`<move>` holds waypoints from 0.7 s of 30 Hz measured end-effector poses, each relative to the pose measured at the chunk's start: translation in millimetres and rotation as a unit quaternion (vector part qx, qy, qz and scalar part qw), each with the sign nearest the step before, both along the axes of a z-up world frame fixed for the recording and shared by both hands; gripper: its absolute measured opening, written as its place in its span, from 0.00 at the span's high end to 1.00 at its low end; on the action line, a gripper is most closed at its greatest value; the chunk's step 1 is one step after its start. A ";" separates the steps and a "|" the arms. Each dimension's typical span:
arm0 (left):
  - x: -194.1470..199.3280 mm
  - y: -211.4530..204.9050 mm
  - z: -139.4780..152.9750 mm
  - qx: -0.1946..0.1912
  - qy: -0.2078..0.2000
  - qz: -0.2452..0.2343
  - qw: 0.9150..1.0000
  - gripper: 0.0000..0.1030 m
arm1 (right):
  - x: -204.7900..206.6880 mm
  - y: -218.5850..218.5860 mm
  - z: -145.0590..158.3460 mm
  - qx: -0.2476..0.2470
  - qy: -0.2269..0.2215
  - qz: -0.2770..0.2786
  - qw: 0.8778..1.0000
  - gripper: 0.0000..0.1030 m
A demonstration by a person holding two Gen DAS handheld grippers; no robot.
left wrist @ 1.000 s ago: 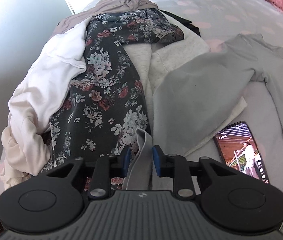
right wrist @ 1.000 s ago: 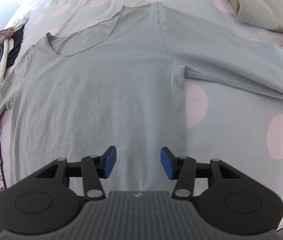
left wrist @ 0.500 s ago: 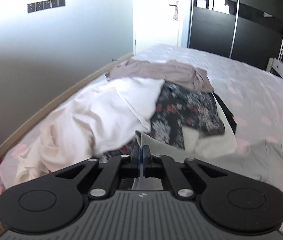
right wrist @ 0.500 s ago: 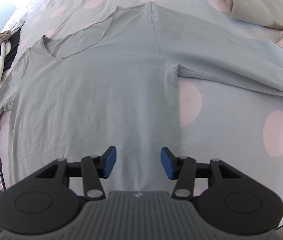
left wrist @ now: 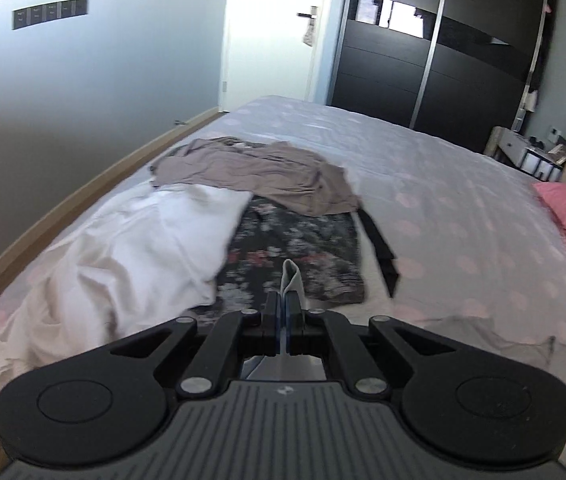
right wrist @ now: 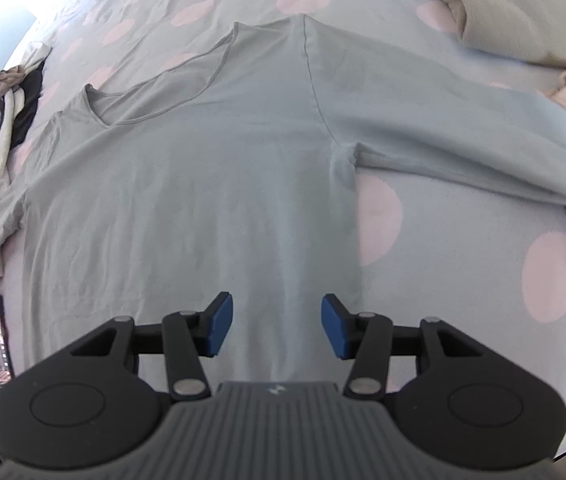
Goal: Fold clothes
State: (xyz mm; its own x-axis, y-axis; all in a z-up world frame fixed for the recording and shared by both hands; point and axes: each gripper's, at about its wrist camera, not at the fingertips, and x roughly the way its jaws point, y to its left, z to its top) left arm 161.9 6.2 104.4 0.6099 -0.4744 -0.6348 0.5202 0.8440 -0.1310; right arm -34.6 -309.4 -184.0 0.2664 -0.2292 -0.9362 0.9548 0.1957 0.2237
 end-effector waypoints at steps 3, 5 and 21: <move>-21.4 -43.8 22.9 -0.021 -0.006 -0.064 0.998 1.00 | 6.9 -1.9 2.3 -0.002 0.001 0.010 1.000 0.49; -37.5 -76.2 38.1 -0.034 -0.013 -0.109 0.993 1.00 | 10.8 -2.9 4.2 -0.004 0.000 0.017 1.000 0.49; -169.5 -307.7 -82.2 -0.013 0.113 -0.383 0.917 1.00 | -2.2 -9.2 12.8 -0.026 -0.001 0.004 1.000 0.49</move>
